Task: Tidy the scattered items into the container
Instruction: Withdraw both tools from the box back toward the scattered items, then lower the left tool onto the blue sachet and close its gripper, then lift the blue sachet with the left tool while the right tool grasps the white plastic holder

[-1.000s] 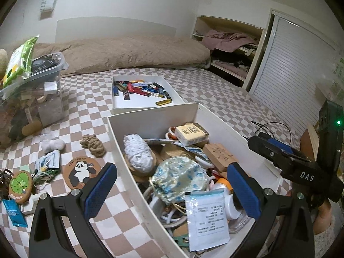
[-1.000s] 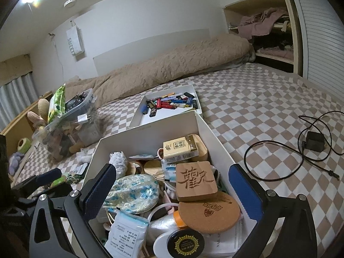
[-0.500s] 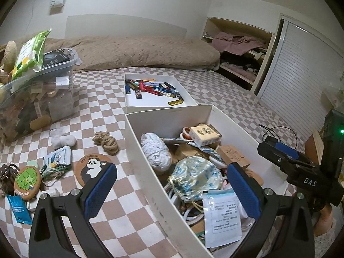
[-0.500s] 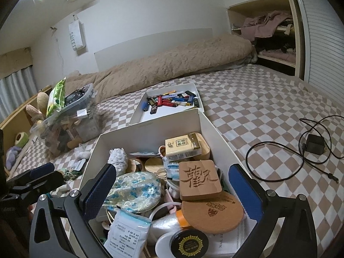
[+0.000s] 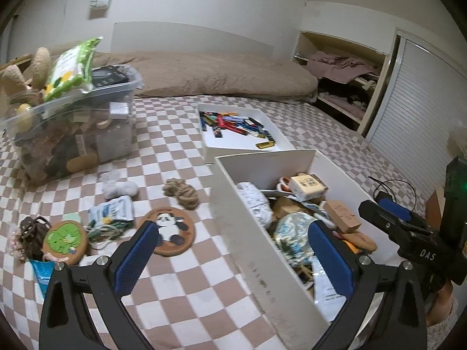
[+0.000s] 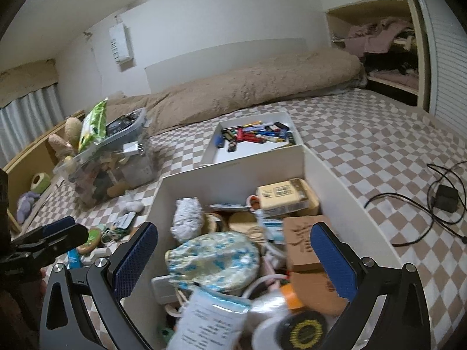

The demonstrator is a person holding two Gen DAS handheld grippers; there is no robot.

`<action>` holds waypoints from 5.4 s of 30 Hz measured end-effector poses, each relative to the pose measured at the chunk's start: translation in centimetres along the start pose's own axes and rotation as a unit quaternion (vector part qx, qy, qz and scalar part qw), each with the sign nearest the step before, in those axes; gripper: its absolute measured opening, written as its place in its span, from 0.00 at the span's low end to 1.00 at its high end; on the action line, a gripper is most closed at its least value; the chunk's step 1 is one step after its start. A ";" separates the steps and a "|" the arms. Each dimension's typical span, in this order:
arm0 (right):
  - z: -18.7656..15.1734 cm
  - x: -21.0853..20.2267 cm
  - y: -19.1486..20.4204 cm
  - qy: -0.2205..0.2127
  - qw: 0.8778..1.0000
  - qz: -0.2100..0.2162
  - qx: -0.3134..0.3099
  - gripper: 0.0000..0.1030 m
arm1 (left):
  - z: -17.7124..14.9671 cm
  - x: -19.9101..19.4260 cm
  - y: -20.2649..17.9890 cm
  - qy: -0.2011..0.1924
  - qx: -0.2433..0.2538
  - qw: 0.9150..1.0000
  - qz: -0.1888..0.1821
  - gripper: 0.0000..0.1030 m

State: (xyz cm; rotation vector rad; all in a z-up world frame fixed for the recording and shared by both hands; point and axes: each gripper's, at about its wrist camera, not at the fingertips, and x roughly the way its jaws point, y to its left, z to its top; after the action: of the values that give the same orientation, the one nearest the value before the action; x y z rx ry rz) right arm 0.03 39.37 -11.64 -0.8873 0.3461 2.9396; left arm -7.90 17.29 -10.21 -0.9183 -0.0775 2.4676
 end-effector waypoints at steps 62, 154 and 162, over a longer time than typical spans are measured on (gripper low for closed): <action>-13.2 7.1 20.5 0.158 0.943 0.187 -0.225 1.00 | -9.7 -0.3 23.3 0.130 -0.143 0.964 0.184 1.00; -13.8 17.0 33.0 0.193 0.914 0.174 -0.312 0.72 | -9.2 -6.0 29.4 0.032 -0.260 0.958 0.119 0.55; -16.1 13.0 30.8 0.196 0.905 0.202 -0.320 0.72 | -9.1 -5.9 28.3 0.034 -0.247 0.962 0.114 0.55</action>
State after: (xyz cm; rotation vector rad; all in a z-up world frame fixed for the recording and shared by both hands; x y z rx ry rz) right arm -5.63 5.55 -25.78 -1.6727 -0.5405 3.2723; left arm -10.72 -11.27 -19.99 -1.2780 -0.6191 2.6774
